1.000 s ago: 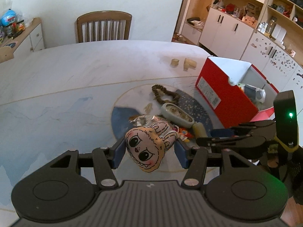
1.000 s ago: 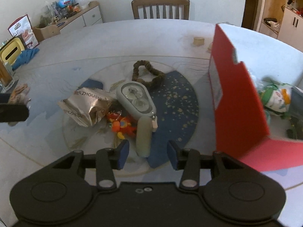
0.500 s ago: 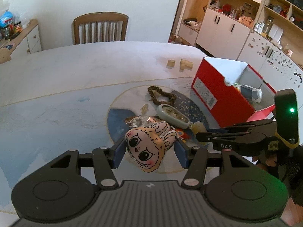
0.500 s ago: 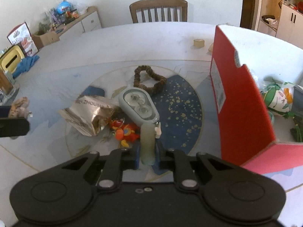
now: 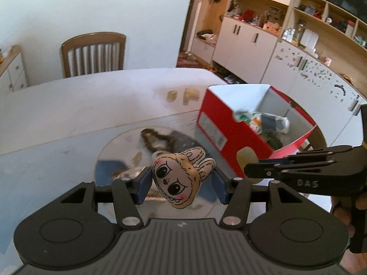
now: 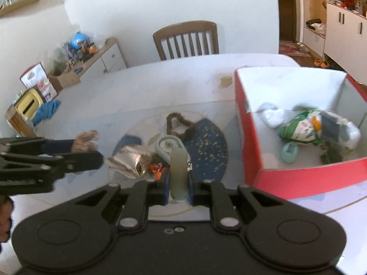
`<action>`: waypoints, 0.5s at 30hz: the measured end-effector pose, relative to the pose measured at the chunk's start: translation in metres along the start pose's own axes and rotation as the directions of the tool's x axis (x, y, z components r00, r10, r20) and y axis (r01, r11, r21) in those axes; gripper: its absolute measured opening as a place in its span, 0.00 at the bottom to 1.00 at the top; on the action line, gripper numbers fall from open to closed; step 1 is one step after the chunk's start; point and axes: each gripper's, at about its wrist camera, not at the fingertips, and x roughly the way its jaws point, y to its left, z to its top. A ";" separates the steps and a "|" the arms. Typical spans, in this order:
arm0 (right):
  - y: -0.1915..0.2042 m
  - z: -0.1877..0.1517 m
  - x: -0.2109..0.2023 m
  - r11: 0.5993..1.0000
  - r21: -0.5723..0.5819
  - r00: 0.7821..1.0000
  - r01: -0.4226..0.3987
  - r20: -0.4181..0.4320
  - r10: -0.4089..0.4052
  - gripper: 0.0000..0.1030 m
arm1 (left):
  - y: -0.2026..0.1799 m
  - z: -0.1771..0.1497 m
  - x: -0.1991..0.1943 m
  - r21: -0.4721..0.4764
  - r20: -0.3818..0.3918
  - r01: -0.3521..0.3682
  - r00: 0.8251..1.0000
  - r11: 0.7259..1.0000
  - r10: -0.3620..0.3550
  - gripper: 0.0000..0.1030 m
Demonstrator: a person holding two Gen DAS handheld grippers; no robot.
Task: Organize objects
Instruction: 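Carry the doll pouch and cream cylinder into the red shoebox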
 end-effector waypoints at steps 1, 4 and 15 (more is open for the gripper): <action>-0.002 0.002 -0.006 1.000 0.006 1.000 0.005 0.012 -0.005 0.14 | -0.004 0.002 0.001 0.008 0.003 0.007 1.000 1.000 -0.007 0.54; -0.010 0.007 -0.023 1.000 0.023 0.999 0.018 0.045 -0.019 0.14 | -0.017 0.010 0.004 0.028 0.013 0.031 0.999 0.999 -0.031 0.54; -0.062 0.024 -0.066 0.995 0.057 0.987 0.081 0.138 -0.088 0.14 | -0.078 0.048 0.023 0.109 0.060 0.088 0.994 0.990 -0.095 0.54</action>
